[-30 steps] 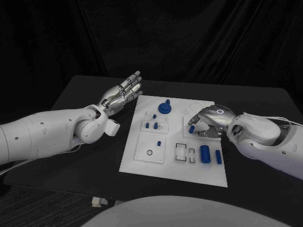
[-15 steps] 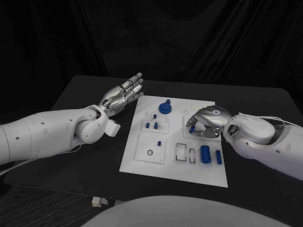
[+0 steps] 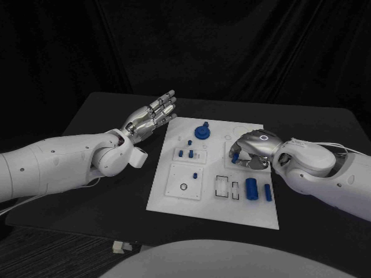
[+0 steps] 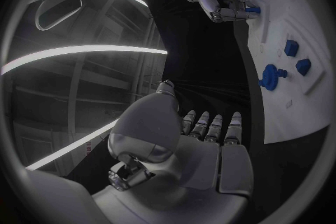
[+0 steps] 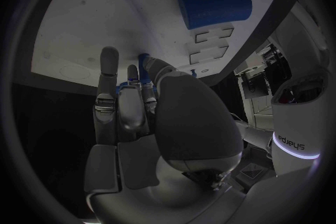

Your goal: Assemble the parts on the task board

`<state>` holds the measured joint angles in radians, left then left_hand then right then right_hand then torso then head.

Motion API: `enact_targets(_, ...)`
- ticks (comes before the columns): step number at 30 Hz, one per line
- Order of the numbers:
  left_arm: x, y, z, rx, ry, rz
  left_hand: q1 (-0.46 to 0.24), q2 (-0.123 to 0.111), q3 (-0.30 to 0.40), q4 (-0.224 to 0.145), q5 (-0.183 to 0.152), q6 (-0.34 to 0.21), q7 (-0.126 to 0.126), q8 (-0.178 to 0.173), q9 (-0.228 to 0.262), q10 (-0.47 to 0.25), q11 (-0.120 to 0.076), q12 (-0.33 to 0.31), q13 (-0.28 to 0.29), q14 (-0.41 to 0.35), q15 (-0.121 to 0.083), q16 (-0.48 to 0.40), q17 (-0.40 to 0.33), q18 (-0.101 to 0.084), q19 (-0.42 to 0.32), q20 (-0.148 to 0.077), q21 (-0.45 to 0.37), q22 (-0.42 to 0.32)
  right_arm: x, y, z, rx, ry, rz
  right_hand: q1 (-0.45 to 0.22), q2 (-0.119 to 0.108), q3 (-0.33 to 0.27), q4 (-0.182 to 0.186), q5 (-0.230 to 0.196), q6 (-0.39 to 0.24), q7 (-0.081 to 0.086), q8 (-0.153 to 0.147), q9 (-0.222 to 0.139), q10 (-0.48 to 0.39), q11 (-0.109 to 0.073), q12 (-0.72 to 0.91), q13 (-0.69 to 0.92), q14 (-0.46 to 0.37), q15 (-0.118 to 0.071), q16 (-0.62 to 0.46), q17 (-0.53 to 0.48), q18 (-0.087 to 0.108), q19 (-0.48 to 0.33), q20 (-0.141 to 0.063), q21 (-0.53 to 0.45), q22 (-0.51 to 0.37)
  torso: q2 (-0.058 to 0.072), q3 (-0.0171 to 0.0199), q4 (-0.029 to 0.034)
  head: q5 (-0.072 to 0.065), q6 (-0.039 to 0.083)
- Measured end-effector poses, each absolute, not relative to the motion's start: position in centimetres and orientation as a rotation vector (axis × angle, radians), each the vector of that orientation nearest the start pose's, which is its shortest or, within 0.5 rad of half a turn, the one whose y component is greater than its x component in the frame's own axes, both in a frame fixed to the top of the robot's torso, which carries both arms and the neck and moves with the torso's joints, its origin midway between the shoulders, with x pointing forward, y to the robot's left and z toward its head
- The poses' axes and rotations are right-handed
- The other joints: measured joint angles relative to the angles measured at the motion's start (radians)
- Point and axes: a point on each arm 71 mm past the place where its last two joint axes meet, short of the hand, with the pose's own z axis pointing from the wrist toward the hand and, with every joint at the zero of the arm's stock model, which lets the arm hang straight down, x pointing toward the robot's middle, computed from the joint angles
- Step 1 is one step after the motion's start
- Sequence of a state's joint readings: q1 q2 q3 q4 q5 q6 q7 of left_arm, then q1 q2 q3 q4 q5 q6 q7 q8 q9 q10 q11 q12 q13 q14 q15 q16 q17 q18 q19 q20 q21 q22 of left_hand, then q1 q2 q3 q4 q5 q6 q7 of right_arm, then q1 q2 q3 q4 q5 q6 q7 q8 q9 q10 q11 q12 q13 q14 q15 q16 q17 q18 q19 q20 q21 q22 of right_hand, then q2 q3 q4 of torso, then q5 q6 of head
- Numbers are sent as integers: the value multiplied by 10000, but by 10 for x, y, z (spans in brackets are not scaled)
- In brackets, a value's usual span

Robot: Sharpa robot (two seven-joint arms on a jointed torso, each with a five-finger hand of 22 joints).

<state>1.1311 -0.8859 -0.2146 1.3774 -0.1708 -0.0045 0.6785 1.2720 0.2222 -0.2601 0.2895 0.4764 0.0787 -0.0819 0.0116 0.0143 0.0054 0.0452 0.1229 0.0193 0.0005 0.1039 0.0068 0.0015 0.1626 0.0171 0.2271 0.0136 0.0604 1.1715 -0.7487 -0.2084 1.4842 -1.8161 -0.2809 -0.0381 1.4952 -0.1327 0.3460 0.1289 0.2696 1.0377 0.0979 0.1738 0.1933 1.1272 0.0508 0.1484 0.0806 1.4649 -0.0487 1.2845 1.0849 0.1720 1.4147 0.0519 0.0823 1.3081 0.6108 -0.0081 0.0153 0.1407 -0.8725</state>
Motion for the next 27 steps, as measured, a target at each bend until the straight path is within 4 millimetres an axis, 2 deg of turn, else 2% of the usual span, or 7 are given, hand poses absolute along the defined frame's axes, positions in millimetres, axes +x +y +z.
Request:
enact_targets(7,460,260,-259,-8645,15253,-16857,34,35,28,28,46,0,0,0,-1,0,-1,0,0,0,0,0,-6,-1,22,22,0,-1,447,-156,-257,-6790,16866,5890,7,-58,198,-143,-81,237,-1,232,229,265,-49,105,54,-18,-18,0,8,1,-36,-37,17,-1,-1,1,-2,45,0)
enact_targets(16,460,260,-260,-8664,15281,-16884,39,39,28,28,49,36,36,0,-2,0,-1,0,-1,0,-1,0,-7,-1,35,35,0,8,443,-158,-251,-6723,16719,5983,-50,-107,240,-186,-149,252,10,278,306,356,-67,104,70,-17,-16,-41,-45,1,-36,-37,17,-2,-3,1,-2,97,0)
enact_targets(20,460,260,-260,-8670,15289,-16893,39,39,28,28,49,36,36,0,7,0,-1,-1,-1,0,-1,0,-6,-1,35,35,0,8,443,-156,-242,-6736,16485,6043,-78,-80,281,-227,-235,286,44,279,318,393,-31,104,70,-17,-16,-40,-45,1,-37,-37,67,-3,-4,1,-2,120,0)
enact_targets(27,459,260,-261,-8682,15297,-16898,146,65,71,17,49,36,36,0,7,15,88,47,-1,17,90,0,-5,-2,35,35,0,17,445,-148,-213,-6841,15826,6164,-87,-72,310,-257,-276,285,45,325,371,451,-17,142,78,-17,-15,-40,-44,1,-36,-37,67,-4,-7,0,-2,122,0)
